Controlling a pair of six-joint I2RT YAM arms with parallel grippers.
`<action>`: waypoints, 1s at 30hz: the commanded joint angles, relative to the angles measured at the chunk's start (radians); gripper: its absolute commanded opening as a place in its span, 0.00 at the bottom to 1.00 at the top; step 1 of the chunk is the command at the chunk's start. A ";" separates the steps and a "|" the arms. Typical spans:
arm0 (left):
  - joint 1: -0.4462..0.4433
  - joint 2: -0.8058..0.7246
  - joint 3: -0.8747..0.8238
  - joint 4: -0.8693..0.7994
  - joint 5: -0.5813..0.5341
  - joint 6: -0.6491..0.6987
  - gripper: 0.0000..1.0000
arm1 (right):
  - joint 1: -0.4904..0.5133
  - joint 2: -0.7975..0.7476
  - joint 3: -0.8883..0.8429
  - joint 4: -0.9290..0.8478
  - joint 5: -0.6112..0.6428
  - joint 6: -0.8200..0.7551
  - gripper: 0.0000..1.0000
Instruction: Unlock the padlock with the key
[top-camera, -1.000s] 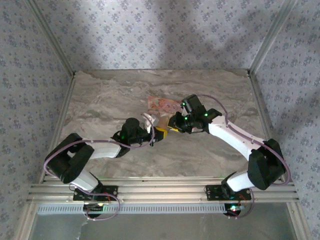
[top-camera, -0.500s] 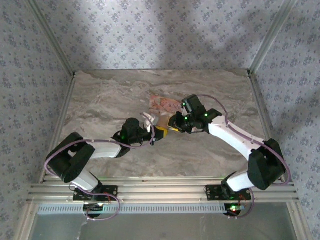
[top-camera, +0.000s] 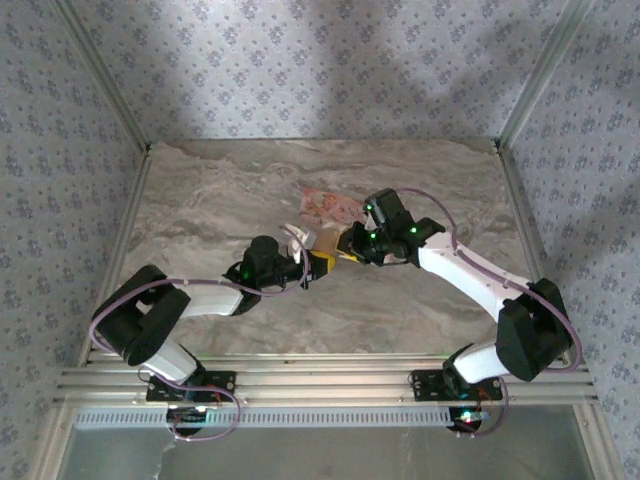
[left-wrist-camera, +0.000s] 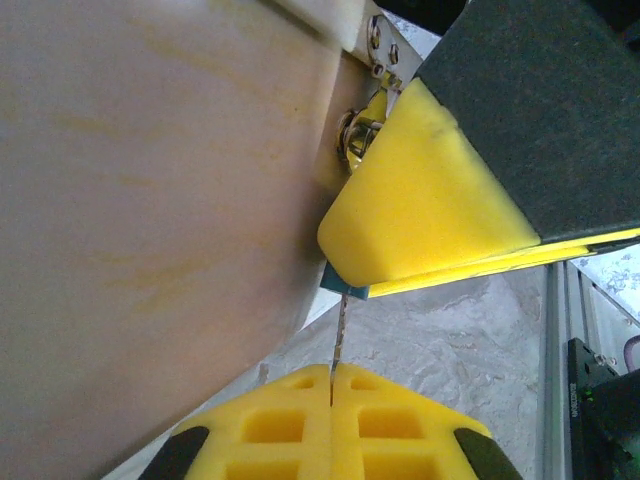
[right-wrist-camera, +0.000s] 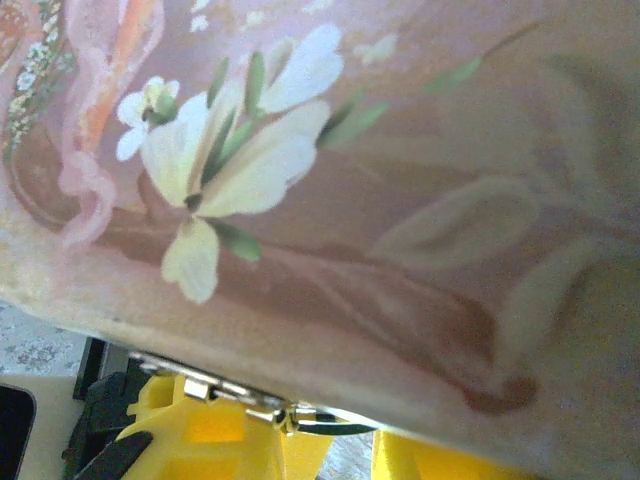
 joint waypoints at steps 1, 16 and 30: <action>-0.006 0.010 0.042 0.056 -0.034 -0.039 0.00 | 0.003 -0.035 -0.007 0.053 -0.008 0.006 0.00; -0.018 0.012 0.035 0.116 -0.023 -0.093 0.00 | 0.011 -0.035 -0.012 0.049 -0.001 -0.007 0.00; -0.056 -0.038 0.022 0.025 -0.139 0.069 0.00 | -0.008 -0.037 -0.014 0.052 -0.058 0.036 0.00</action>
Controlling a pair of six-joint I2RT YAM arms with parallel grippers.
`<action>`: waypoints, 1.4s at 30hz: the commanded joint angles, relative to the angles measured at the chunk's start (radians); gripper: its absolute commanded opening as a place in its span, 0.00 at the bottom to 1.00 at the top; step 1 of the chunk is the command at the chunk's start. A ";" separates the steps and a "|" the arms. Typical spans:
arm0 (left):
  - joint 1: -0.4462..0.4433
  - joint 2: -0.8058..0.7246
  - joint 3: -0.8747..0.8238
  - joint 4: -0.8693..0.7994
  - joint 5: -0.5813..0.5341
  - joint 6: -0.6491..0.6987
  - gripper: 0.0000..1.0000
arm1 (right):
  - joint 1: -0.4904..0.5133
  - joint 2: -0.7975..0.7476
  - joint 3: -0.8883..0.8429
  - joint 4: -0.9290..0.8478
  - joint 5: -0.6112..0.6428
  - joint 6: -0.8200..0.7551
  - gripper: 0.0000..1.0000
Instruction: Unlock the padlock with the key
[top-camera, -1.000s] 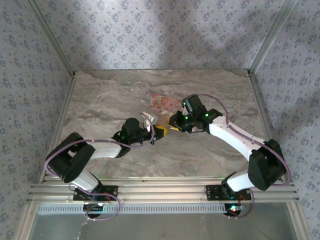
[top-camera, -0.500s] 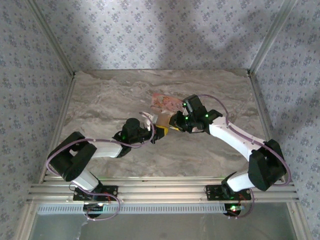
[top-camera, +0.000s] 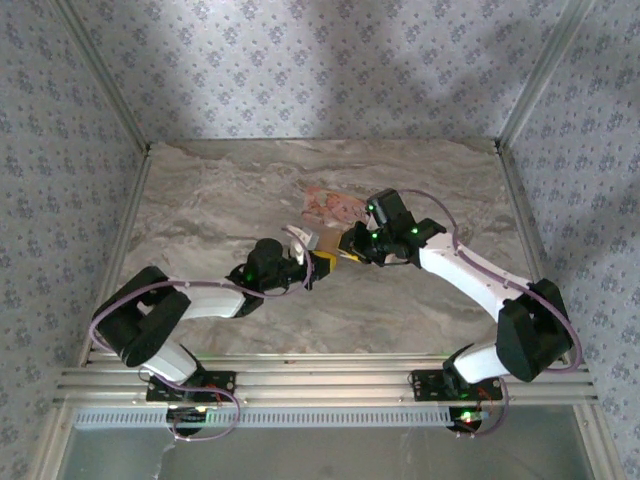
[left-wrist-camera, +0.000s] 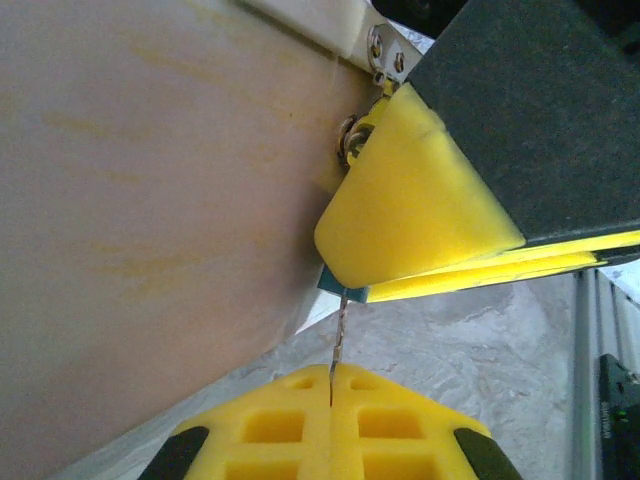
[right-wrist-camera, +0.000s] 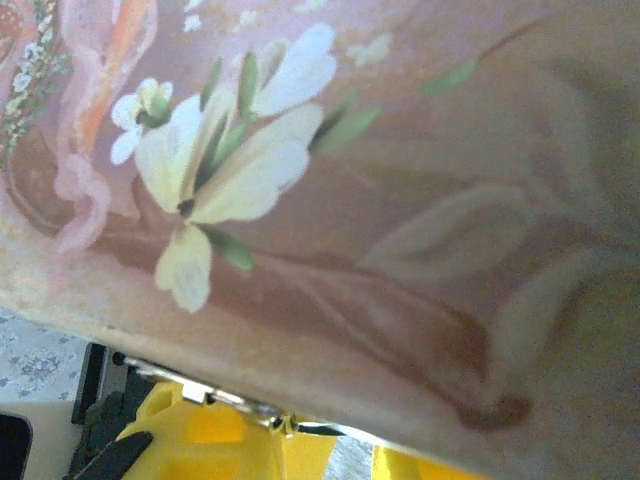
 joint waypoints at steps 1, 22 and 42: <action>-0.011 -0.033 0.014 0.045 -0.033 0.038 0.00 | 0.002 -0.035 -0.002 0.039 -0.059 0.023 0.00; 0.056 0.048 0.038 0.245 0.189 -0.167 0.00 | -0.009 -0.077 -0.025 0.039 -0.068 0.033 0.00; 0.009 -0.037 -0.023 0.071 -0.019 0.049 0.00 | -0.020 -0.060 -0.016 0.040 -0.092 0.047 0.00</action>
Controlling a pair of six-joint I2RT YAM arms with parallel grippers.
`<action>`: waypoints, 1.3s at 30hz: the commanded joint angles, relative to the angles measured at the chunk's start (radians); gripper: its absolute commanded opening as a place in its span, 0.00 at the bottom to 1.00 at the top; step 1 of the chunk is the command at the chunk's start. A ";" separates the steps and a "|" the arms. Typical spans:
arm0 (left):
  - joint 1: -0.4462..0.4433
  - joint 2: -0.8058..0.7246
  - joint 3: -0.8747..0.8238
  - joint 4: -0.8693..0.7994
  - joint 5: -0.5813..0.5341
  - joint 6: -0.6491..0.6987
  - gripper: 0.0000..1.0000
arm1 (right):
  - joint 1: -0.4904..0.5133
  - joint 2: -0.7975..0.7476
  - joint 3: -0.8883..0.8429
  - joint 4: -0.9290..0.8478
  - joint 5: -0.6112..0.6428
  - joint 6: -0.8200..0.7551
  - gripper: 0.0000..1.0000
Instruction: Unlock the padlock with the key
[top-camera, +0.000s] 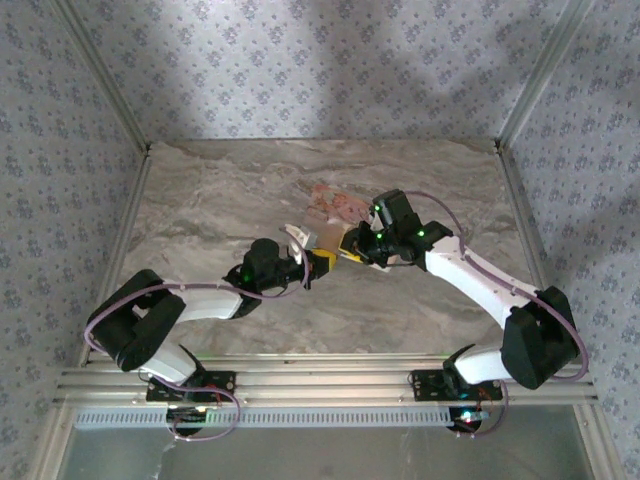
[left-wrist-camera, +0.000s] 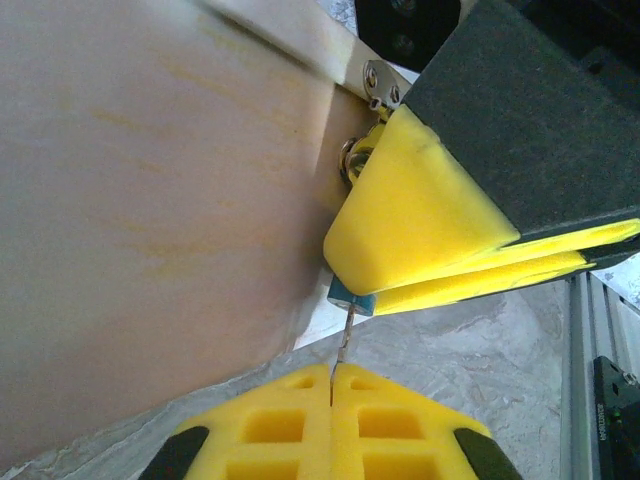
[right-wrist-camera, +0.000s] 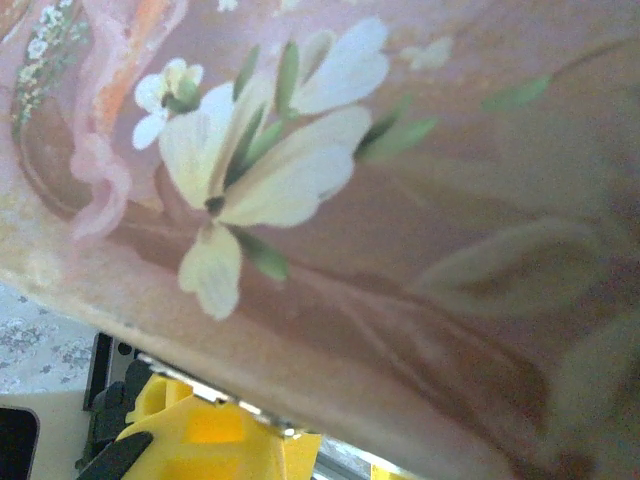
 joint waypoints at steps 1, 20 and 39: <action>-0.003 -0.003 -0.007 0.048 -0.033 0.019 0.00 | -0.003 -0.011 0.010 0.032 -0.048 0.013 0.00; 0.033 0.067 -0.029 0.288 0.043 -0.171 0.00 | -0.003 -0.005 0.004 0.025 -0.038 0.014 0.00; 0.040 0.120 -0.060 0.294 0.072 -0.158 0.00 | -0.033 -0.041 -0.036 0.103 -0.046 0.077 0.00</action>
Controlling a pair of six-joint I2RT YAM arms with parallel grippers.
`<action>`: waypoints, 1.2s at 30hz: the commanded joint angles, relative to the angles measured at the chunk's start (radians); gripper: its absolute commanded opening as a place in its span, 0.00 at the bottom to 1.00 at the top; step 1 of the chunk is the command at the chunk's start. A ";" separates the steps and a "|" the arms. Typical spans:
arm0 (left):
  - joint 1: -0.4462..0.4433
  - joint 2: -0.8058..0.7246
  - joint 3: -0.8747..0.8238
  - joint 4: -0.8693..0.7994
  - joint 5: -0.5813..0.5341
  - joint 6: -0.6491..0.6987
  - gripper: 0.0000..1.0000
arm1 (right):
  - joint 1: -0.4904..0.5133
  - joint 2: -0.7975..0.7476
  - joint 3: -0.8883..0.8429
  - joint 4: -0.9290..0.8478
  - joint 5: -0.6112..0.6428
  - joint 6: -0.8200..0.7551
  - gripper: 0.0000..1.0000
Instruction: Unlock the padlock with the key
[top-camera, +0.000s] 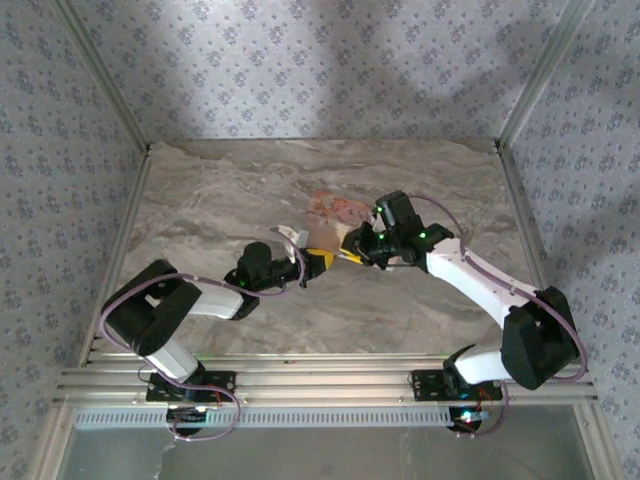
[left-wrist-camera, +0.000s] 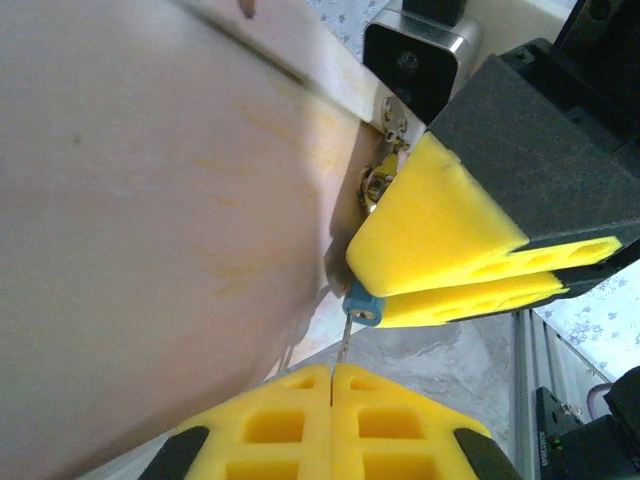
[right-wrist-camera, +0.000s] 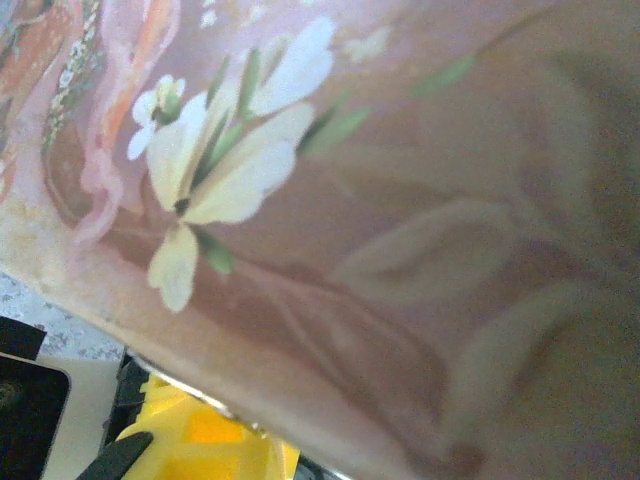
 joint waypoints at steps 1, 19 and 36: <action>-0.014 0.019 -0.002 0.043 -0.017 0.004 0.00 | -0.008 -0.038 0.001 0.062 -0.012 0.021 0.00; -0.029 0.065 -0.031 0.201 -0.061 -0.053 0.00 | -0.008 -0.034 -0.001 0.082 -0.022 0.045 0.00; -0.032 0.096 -0.036 0.284 -0.063 -0.075 0.00 | -0.008 -0.023 -0.004 0.084 -0.027 0.041 0.00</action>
